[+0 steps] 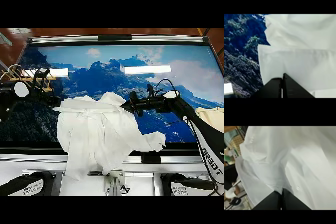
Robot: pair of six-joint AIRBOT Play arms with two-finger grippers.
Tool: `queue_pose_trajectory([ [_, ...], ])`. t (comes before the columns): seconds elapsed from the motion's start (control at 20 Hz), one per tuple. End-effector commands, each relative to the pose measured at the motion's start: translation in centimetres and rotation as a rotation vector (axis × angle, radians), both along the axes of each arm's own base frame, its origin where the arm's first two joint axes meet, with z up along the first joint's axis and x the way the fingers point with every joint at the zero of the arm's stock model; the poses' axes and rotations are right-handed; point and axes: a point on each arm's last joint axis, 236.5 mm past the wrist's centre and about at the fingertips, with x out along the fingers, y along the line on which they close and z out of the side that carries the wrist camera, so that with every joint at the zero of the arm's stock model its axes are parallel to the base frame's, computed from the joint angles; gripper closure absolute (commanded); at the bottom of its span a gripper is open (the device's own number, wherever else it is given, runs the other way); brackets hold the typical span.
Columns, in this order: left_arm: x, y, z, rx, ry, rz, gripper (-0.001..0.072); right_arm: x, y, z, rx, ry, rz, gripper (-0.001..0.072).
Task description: Fold the shirts.
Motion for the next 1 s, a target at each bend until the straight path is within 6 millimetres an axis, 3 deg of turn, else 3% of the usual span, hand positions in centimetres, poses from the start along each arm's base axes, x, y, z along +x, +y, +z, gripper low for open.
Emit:
queue_pose_trajectory([
  [0.0, -0.5, -0.3, -2.1, -0.041, 0.017, 0.053, 0.0660, -1.9, -0.2, -1.1, -0.048, 0.079, 0.042, 0.0646],
  [0.1, -0.6, -1.3, -2.9, -0.058, 0.022, 0.044, 0.0659, -3.1, 0.4, -1.7, -0.079, 0.100, 0.082, 0.0646],
  [0.2, -0.6, -1.3, -3.5, -0.053, 0.036, 0.043, 0.0659, -3.0, 0.7, -1.4, -0.059, 0.113, 0.067, 0.0646],
  [0.4, -0.3, 0.3, -3.6, -0.002, 0.022, 0.045, 0.0659, 0.0, 0.3, 1.2, 0.078, 0.118, -0.064, 0.0645],
  [0.55, -0.1, 0.4, -3.5, -0.004, 0.014, 0.049, 0.0659, 2.7, -0.4, 2.8, 0.162, 0.111, -0.181, 0.0645],
  [0.75, 0.5, 0.0, -3.3, -0.020, -0.011, 0.053, 0.0659, 1.6, 0.7, 3.1, 0.191, 0.201, -0.177, 0.0626],
  [0.95, 0.7, -0.4, -3.1, -0.044, -0.021, 0.059, 0.0659, 3.7, -0.2, 2.5, 0.183, 0.222, -0.296, 0.0619],
])
